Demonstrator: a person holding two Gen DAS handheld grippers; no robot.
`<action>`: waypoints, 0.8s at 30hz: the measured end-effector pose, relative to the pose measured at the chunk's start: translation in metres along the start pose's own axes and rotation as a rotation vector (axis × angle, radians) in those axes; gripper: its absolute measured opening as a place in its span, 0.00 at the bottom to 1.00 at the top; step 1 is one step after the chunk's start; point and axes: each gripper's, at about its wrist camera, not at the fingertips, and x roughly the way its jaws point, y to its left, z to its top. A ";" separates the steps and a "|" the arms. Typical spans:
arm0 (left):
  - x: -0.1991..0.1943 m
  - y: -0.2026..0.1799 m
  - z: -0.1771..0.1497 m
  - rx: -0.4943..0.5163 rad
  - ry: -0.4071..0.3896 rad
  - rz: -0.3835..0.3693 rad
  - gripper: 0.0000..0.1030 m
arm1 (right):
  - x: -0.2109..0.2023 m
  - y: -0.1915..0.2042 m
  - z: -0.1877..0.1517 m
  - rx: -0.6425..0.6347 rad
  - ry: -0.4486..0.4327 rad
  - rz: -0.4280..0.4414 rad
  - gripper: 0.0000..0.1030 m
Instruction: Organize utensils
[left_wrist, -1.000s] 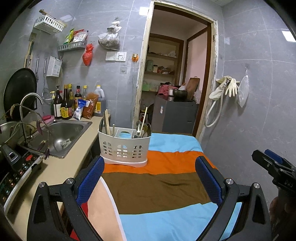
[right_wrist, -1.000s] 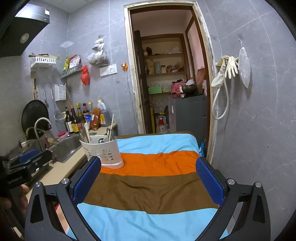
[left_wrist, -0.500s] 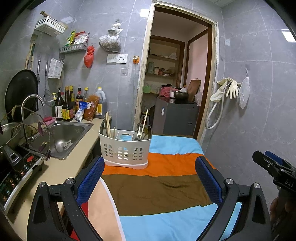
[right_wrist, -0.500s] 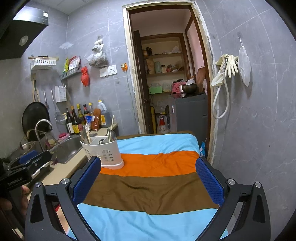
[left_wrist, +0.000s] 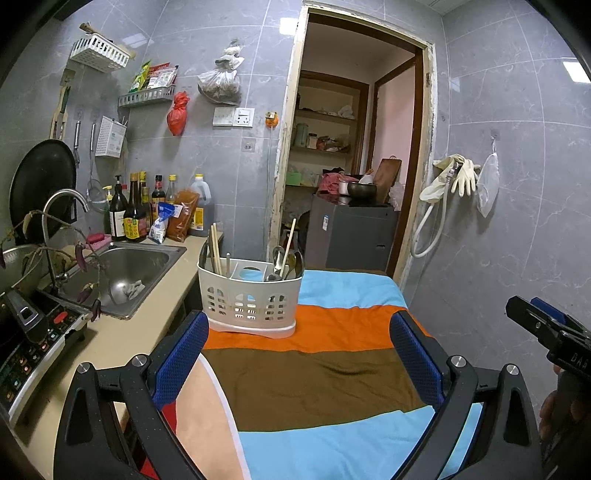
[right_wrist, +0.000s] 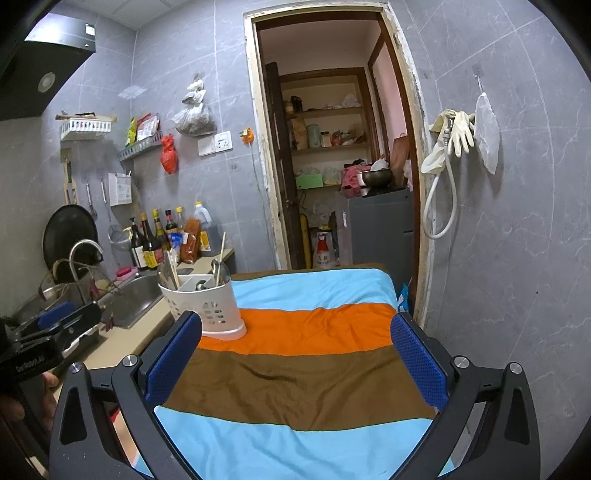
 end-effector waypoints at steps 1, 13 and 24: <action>0.000 0.000 0.001 0.001 0.000 0.000 0.93 | 0.000 0.000 0.001 0.001 0.000 -0.001 1.00; 0.000 0.001 0.002 0.004 -0.002 0.001 0.93 | 0.000 -0.001 0.002 0.002 -0.001 0.000 1.00; 0.000 0.001 0.006 -0.004 -0.005 0.008 0.93 | 0.001 0.000 0.005 -0.003 0.003 0.001 1.00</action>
